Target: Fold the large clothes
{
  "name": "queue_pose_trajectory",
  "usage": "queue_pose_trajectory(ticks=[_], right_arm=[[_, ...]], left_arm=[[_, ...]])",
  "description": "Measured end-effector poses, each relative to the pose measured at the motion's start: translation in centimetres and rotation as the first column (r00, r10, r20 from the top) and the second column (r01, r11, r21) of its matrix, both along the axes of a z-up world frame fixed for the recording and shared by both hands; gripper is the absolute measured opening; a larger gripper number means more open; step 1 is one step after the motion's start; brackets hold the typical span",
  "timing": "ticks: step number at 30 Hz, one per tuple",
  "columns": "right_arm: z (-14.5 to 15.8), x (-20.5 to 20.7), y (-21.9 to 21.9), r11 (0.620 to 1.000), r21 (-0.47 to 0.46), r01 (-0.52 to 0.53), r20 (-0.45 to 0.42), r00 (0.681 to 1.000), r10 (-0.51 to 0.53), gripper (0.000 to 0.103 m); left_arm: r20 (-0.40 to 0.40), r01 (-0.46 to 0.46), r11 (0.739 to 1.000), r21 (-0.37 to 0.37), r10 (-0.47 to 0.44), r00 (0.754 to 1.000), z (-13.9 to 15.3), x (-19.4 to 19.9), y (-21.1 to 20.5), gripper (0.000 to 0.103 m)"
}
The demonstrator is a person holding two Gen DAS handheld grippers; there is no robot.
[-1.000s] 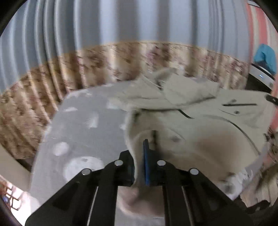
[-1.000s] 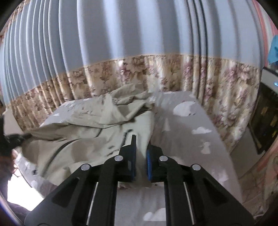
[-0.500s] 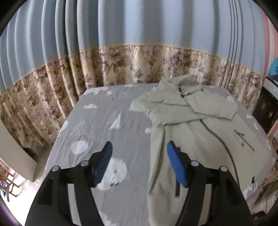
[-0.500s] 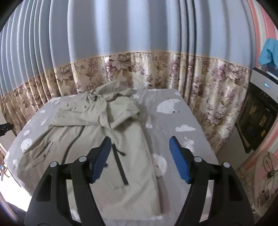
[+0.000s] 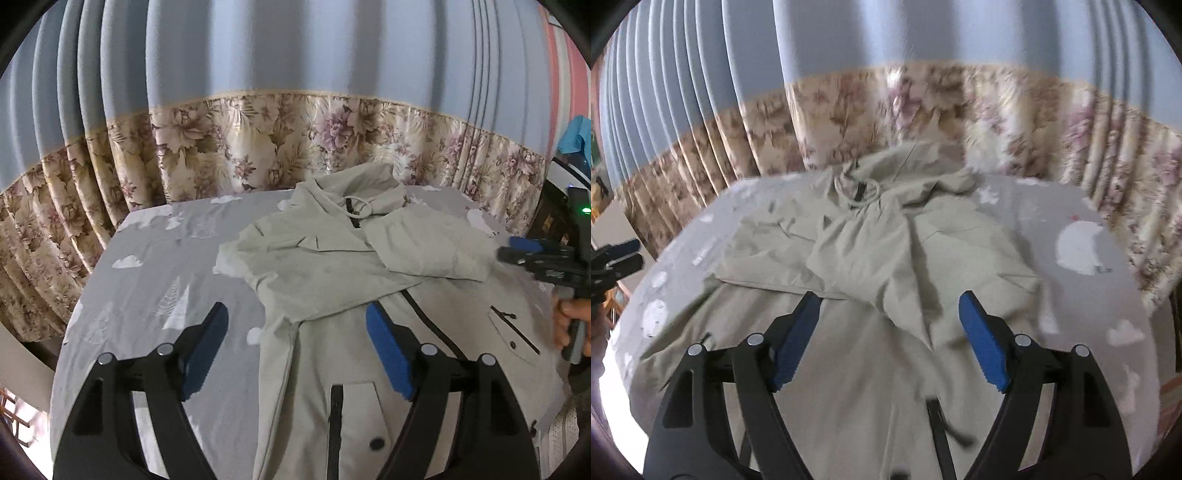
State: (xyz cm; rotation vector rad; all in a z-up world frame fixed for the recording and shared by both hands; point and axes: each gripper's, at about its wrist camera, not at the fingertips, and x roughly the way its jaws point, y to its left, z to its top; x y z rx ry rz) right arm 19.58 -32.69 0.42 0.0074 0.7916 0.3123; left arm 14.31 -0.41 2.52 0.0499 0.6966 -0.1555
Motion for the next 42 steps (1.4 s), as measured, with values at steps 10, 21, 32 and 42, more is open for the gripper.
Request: queue_pose_trajectory(ticks=[10,21,32,42], right_arm=[[-5.8,7.2,1.9,0.999,0.040,0.029,-0.151,0.988,-0.022,0.029],[-2.4,-0.1,7.2,0.963,-0.089,-0.255,0.051,0.964,0.260,0.019],[-4.2,-8.3,8.7,0.839,-0.250,-0.483,0.024,0.863,0.504,0.065],[-1.2,-4.6,-0.2,0.994,0.092,-0.060,0.062,0.997,0.054,0.081]], left_arm=[[-0.078,-0.025,0.999,-0.040,0.022,0.997,-2.7,3.4,-0.7,0.078],[-0.073,-0.040,0.999,-0.034,0.038,0.997,-2.4,3.0,-0.7,0.078],[-0.099,-0.057,0.997,-0.053,0.051,0.994,-3.1,1.9,-0.3,0.078],[-0.113,-0.049,0.995,-0.089,0.039,0.993,-2.6,2.0,-3.0,0.078]])
